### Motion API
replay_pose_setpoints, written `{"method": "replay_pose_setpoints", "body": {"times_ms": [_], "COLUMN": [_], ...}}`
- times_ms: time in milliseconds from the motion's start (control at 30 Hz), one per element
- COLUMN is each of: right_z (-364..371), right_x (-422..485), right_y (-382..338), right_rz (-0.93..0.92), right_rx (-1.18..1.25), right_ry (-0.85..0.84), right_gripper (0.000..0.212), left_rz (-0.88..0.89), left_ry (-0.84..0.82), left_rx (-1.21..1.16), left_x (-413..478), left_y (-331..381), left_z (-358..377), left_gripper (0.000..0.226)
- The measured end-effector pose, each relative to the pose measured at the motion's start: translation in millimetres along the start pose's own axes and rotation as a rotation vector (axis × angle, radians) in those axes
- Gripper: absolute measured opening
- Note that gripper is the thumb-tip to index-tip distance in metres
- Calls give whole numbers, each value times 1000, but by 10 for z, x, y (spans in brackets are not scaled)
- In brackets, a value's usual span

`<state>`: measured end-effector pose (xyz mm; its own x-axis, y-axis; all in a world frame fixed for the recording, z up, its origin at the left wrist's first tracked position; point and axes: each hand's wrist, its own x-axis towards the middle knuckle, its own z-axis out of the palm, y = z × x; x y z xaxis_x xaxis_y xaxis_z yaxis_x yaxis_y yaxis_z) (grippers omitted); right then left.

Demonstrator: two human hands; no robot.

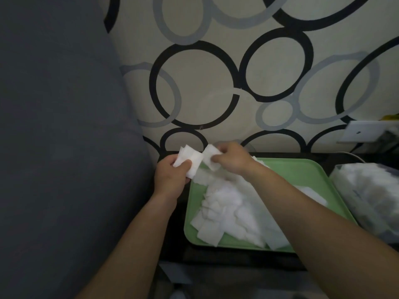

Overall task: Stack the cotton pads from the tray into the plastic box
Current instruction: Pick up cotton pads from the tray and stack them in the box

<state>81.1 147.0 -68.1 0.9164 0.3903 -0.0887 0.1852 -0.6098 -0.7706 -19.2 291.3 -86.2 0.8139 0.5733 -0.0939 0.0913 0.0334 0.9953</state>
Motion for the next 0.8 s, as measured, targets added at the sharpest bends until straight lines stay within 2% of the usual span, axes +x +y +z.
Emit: {"method": "replay_pose_setpoints", "body": {"times_ms": [100, 267, 467, 633, 800], "right_z": [-192, -446, -410, -417, -457], "right_x": [-345, -760, -875, -896, -904], "right_y": [39, 67, 53, 103, 126], "right_rz": [65, 137, 205, 265, 276], "right_rx": [395, 770, 845, 825, 816], "right_ry": [70, -101, -162, -94, -18], "right_gripper": [8, 14, 15, 21, 25], "left_rz": [-7, 4, -16, -31, -63], "left_ry": [-24, -118, -224, -266, -327], "left_rx": [11, 58, -57, -126, -192], "left_x": [-36, -192, -405, -508, -557], "left_y": [8, 72, 207, 269, 299], "left_z": [44, 229, 428, 535, 647], "left_gripper": [17, 13, 22, 25, 19]}}
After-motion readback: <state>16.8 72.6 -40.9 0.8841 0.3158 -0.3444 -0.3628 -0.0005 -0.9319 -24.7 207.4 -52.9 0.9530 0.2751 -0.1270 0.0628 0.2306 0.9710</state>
